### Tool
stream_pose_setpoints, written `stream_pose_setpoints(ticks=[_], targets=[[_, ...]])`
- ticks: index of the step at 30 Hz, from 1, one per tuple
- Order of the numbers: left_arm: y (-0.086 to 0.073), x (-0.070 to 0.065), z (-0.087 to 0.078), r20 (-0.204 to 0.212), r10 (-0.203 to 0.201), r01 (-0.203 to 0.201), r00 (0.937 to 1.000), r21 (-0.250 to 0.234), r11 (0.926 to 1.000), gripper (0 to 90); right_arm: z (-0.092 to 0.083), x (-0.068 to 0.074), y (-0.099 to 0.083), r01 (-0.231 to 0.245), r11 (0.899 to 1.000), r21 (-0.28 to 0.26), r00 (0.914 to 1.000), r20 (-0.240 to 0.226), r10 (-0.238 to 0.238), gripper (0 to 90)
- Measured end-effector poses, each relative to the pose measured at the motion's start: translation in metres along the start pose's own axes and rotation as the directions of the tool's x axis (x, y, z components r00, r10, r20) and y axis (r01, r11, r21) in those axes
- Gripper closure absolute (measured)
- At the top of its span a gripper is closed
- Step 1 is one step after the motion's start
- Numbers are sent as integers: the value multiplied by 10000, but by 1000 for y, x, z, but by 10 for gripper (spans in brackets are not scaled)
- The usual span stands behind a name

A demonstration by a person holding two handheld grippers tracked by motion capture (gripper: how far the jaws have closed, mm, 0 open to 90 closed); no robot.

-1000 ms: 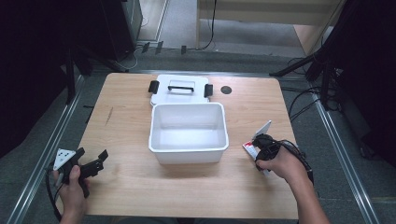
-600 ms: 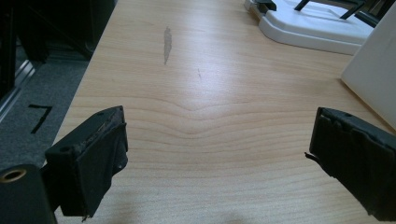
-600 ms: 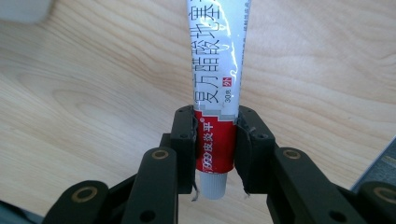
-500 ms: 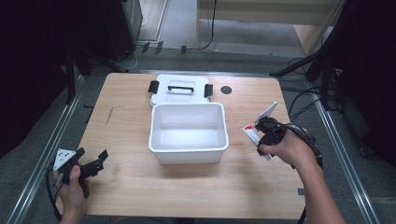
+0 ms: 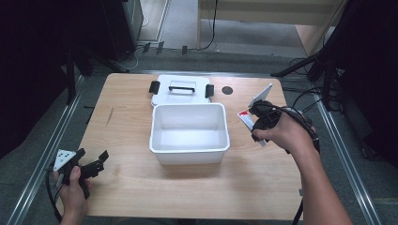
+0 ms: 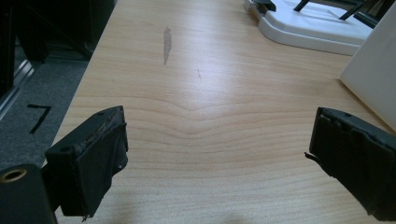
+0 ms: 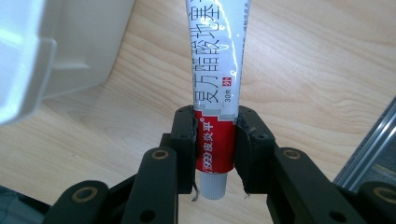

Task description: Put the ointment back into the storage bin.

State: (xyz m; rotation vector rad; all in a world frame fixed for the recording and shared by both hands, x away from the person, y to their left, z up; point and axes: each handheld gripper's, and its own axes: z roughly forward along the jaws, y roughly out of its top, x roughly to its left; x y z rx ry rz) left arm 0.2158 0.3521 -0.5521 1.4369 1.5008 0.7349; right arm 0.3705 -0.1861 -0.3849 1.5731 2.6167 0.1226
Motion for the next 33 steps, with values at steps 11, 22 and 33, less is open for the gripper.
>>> stream_pose_setpoints(ticks=[11, 22, 33], targets=[[0, 0, 0, 41, -42, 42, 10000, -31, 10000, 50, -26, 17, 23, 337, 9988, -368, 9994, -2, -337, 721], [0, 0, 0, 26, -51, 51, 10000, -4, 10000, 50, -37, 38, 41, 1110, 9919, -621, 9930, -333, -1132, 720], [0, 0, 0, 65, -47, 47, 10000, 0, 10000, 50, -36, 58, 51, 2050, 9754, -811, 9761, -566, -2098, 720]])
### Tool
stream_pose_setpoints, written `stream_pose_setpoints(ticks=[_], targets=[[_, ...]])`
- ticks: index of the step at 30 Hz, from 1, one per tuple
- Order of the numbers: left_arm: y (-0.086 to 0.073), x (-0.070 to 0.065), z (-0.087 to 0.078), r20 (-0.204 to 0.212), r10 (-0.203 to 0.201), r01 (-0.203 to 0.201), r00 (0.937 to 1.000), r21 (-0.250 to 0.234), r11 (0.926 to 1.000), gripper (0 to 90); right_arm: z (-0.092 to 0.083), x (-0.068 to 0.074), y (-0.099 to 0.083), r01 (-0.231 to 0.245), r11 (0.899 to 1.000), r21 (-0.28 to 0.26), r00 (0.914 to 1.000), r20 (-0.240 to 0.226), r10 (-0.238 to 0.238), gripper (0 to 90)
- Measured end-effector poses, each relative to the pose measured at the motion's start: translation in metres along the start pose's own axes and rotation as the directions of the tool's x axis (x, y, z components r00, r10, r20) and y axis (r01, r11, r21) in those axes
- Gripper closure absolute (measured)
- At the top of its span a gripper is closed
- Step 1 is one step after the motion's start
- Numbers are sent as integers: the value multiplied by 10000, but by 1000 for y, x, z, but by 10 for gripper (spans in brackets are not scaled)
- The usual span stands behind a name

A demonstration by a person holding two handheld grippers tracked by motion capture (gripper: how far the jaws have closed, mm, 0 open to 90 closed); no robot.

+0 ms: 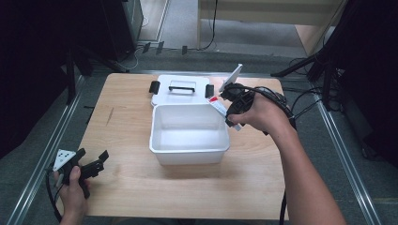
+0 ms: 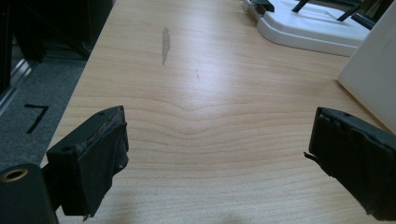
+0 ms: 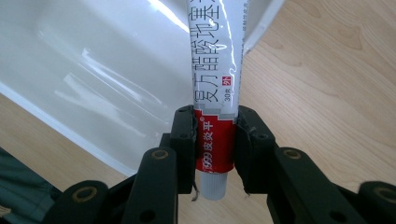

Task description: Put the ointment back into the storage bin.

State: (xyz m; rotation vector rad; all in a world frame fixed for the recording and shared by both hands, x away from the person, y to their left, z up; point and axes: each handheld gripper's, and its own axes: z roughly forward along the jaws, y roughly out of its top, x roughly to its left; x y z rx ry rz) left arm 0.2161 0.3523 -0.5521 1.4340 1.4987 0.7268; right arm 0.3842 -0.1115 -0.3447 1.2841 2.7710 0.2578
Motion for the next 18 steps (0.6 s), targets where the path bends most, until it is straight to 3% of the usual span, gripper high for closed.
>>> stream_pose_setpoints(ticks=[8, 10, 18], targets=[[0, 0, 0, 22, 1, -1, 10000, 21, 10000, 50, 6, 12, 5, 1272, 9917, -183, 9913, -319, -1277, 718], [0, 0, 0, 27, 1, -2, 10000, 27, 10000, 50, 8, 15, 6, 1721, 9846, -314, 9835, -512, -1735, 718], [0, 0, 0, 50, -8, 8, 10000, 3, 10000, 50, 19, 27, 10, 3447, 9378, -404, 9324, -1012, -3471, 719]])
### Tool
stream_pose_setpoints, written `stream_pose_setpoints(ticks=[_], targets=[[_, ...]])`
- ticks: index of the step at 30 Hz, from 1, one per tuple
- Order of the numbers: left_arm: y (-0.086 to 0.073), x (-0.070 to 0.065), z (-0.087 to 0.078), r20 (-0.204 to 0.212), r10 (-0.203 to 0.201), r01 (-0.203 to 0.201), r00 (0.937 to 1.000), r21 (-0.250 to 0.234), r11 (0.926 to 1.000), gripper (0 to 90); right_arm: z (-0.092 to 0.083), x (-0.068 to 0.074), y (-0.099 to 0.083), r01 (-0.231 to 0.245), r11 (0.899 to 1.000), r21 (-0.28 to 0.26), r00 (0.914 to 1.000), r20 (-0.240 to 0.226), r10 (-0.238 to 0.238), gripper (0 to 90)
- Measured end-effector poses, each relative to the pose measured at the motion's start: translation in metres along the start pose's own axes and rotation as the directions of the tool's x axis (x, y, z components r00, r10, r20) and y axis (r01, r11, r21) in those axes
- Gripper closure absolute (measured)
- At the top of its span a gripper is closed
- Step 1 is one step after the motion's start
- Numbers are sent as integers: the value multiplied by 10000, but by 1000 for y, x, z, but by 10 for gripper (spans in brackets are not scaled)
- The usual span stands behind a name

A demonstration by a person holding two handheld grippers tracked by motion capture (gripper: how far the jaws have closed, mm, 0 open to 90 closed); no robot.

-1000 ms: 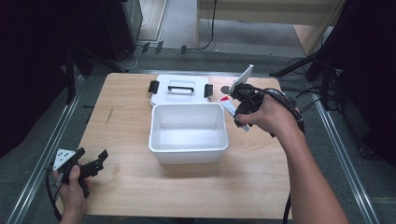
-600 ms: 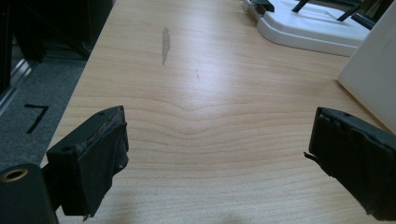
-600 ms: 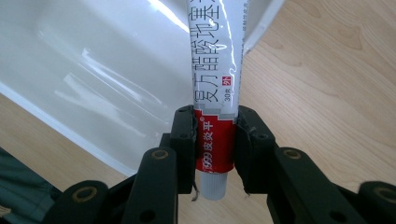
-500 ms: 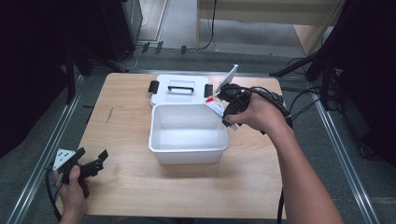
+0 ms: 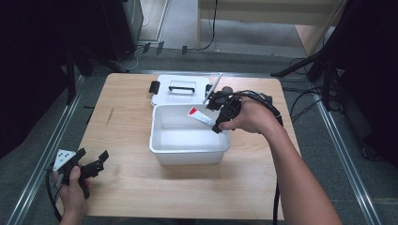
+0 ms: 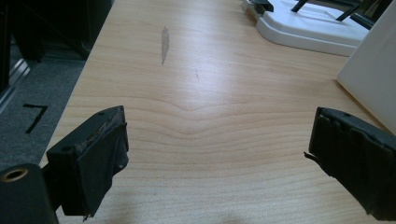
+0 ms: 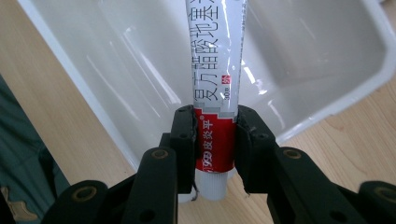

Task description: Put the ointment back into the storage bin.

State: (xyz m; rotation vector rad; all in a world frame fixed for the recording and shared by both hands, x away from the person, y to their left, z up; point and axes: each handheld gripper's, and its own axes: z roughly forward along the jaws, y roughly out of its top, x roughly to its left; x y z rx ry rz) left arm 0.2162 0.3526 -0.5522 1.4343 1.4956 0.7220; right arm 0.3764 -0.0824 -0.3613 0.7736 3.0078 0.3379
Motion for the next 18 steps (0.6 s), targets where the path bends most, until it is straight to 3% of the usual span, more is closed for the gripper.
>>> stream_pose_setpoints(ticks=[5, 7, 18], targets=[[0, 0, 0, 20, -20, 20, 10000, -7, 10000, 50, 12, 6, 2, 1188, 9914, 553, 9929, -11, -1189, 718], [0, 0, 0, 19, -14, 14, 10000, -4, 10000, 50, 16, 7, 2, 1448, 9872, 665, 9895, -81, -1446, 719], [0, 0, 0, 32, -38, 38, 10000, -17, 10000, 50, 32, 7, -1, 1677, 9835, 679, 9855, -389, -1653, 719]])
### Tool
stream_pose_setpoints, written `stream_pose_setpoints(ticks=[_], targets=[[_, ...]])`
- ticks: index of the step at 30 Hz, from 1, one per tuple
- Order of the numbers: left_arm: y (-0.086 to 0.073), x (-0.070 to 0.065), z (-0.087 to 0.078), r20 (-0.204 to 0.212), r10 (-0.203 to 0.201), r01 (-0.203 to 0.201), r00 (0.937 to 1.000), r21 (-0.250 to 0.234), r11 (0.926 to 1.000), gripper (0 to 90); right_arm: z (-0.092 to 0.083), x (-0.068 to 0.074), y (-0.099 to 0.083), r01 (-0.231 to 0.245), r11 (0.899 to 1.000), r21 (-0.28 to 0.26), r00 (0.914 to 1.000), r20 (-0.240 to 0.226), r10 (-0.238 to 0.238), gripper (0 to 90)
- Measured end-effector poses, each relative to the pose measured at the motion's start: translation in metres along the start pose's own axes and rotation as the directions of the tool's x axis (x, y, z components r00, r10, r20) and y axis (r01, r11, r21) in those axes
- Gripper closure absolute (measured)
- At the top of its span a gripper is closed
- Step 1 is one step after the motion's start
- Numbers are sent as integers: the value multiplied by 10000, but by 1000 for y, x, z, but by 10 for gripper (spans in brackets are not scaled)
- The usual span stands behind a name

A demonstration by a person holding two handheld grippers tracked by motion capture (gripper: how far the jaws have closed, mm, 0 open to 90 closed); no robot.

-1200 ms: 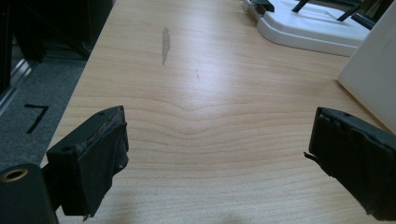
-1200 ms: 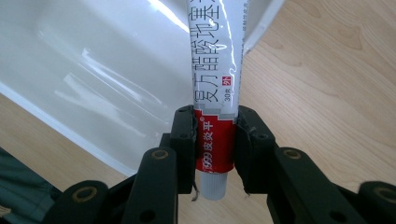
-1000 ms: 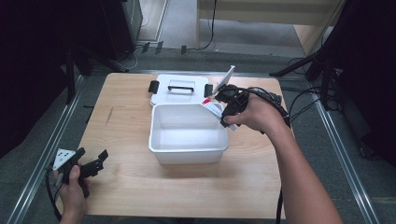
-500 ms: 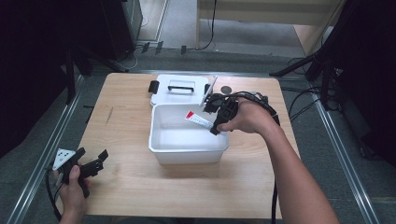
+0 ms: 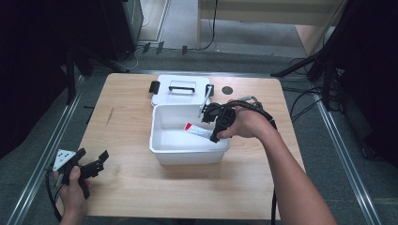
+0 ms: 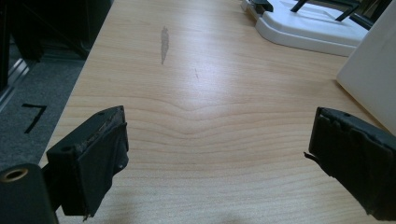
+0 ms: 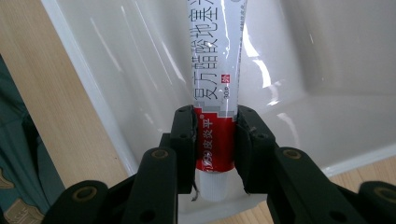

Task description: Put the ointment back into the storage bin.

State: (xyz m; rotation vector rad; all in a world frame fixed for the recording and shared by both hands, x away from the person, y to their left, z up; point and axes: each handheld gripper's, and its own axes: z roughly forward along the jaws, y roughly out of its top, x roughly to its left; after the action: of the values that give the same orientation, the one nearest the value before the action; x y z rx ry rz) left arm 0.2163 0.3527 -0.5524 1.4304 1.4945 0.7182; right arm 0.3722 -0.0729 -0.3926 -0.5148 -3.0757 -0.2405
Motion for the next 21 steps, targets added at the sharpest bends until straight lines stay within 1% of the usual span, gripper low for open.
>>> stream_pose_setpoints(ticks=[4, 16, 17, 18, 19, 21], targets=[[0, 0, 0, 8, 11, -11, 10000, 29, 10000, 50, 6, -1, -2, 217, 9998, -48, 9997, -127, -218, 719], [0, 0, 0, 13, 30, -30, 10000, 33, 10000, 50, 23, -2, -5, 387, 9992, -6, 9984, -404, -387, 718], [0, 0, 0, 15, 19, -19, 10000, 32, 10000, 50, 24, -2, -5, 359, 9993, 63, 9987, -375, -356, 718], [0, 0, 0, 11, 19, -19, 10000, 32, 10000, 50, 25, -3, -5, 454, 9990, 42, 9982, -406, -452, 718], [0, 0, 0, 14, 21, -21, 10000, 32, 10000, 50, 26, -2, -5, 367, 9992, 126, 9986, -381, -362, 718], [0, 0, 0, 16, 24, -24, 10000, 34, 10000, 50, 29, -3, -4, 445, 9989, 139, 9983, -389, -439, 718]])
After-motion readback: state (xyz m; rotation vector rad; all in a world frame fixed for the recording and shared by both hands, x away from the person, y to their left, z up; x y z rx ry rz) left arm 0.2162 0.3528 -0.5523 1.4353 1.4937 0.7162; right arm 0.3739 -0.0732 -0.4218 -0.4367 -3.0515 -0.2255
